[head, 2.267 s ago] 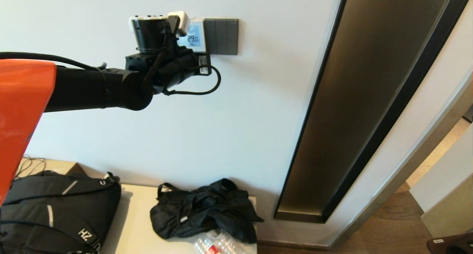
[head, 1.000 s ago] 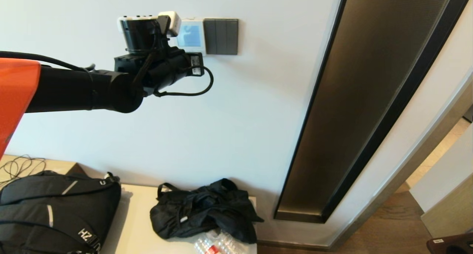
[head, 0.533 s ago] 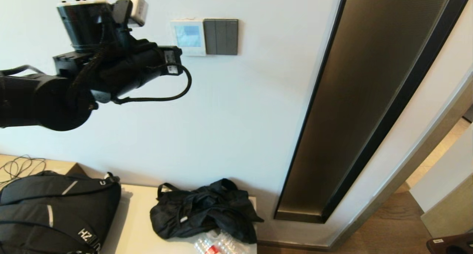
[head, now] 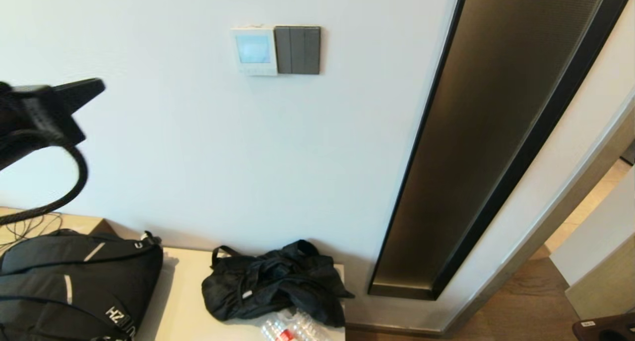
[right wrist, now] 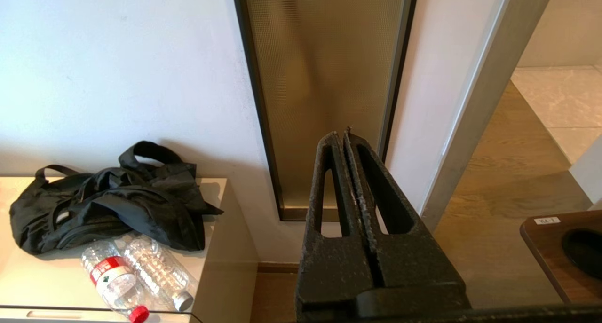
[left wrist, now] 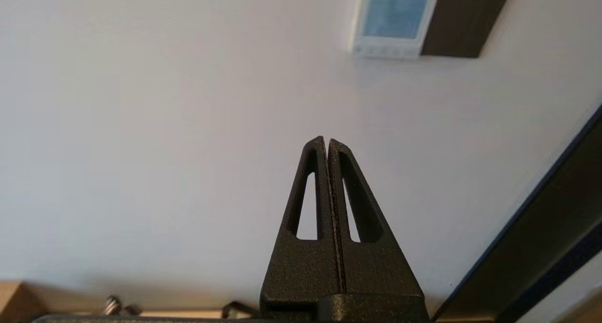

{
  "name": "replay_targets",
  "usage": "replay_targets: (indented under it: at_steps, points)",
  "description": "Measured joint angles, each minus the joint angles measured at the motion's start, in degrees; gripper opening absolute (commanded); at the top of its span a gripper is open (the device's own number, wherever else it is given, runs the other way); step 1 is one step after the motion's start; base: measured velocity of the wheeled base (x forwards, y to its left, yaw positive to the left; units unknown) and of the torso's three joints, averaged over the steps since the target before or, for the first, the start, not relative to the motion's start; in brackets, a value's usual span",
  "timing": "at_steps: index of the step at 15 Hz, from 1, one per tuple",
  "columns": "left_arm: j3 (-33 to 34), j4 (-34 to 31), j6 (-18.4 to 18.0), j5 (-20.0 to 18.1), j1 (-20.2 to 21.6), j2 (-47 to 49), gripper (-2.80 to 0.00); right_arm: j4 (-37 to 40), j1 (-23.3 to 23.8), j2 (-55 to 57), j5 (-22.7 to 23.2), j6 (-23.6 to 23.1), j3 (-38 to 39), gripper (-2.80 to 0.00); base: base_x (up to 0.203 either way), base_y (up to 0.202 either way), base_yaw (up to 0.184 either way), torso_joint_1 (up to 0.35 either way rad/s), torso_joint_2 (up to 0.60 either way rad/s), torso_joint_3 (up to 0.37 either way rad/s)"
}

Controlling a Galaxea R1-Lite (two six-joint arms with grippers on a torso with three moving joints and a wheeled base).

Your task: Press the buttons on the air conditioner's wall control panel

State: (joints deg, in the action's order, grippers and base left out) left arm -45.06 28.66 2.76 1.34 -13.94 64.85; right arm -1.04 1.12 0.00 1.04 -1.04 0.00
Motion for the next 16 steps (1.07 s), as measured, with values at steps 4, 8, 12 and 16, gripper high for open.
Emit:
replay_targets:
  at_steps: [4, 8, 12, 16]
  points:
    - [13.11, -6.92, 0.03, -0.08, 6.89, -17.04, -2.8, 0.0, 0.02, 0.0, 0.0, 0.0, 0.0, -2.8, 0.0, 0.0, 0.0, 0.0, 0.0, 0.0]
    - [25.53, -15.31, 0.2, 1.15, 8.58, -31.34, -2.8, 0.0, 0.0, 0.0, 0.0, 0.0, 0.0, -2.8, 0.0, 0.0, 0.0, 0.0, 0.0, 0.0]
    - [36.12, -16.44, 0.46, 3.61, 8.91, -38.99, -2.8, 0.0, 0.0, 0.0, 0.0, 0.0, 0.0, -2.8, 0.0, 0.0, 0.0, 0.0, 0.0, 0.0]
    - [42.98, -16.83, 0.31, 4.91, 10.79, -44.18, -2.8, 0.0, 0.0, 0.0, -0.01, 0.01, 0.0, -2.8, 0.0, 0.0, 0.0, 0.0, 0.0, 0.0]
